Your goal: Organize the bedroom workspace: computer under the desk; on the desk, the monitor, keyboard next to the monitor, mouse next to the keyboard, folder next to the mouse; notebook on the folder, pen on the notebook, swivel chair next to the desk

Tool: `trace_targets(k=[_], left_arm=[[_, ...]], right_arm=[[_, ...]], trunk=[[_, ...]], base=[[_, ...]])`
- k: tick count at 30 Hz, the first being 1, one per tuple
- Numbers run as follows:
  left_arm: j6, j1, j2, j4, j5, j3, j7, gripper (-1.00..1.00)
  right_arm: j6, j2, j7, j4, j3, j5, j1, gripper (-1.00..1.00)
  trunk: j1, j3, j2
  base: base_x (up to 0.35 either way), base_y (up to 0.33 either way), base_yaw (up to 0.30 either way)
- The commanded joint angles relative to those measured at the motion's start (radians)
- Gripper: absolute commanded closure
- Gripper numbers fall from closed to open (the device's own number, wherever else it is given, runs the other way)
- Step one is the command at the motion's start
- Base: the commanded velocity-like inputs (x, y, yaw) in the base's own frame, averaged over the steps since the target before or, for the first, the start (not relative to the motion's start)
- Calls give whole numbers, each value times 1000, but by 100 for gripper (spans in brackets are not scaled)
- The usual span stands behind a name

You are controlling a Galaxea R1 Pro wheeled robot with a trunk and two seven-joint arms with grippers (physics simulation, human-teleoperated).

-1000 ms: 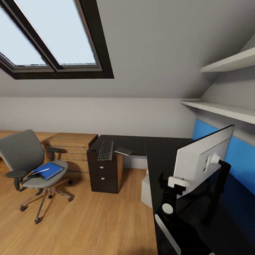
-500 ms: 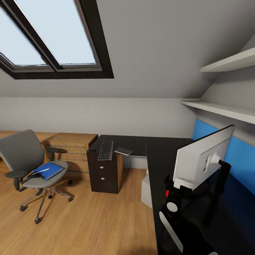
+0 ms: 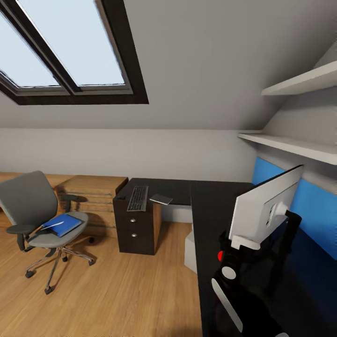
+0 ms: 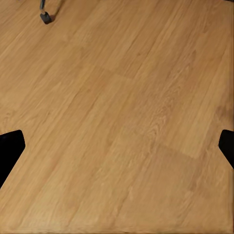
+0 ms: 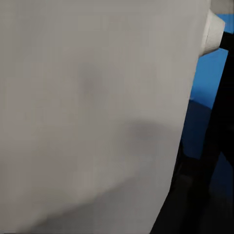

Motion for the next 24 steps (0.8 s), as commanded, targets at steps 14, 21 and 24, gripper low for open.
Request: trace_targets(k=[14, 21, 24], left_arm=[[-6, 0, 1, -2, 10, -9, 6, -100], [-6, 0, 2, -2, 10, -9, 6, -100], [-6, 0, 2, -2, 10, -9, 6, -100]], right_arm=[[-3, 1, -1, 17, 9, -8, -1, -100], [-3, 3, 1, 23, 14, -7, -1, -100], [-3, 3, 2, 24, 15, -7, -1, -100]], trunk=[[0, -1, -1], [0, -1, -1], [0, -1, -1]], base=[[-171, -154, 0], [-330, -1, 0], [-323, 0, 0]])
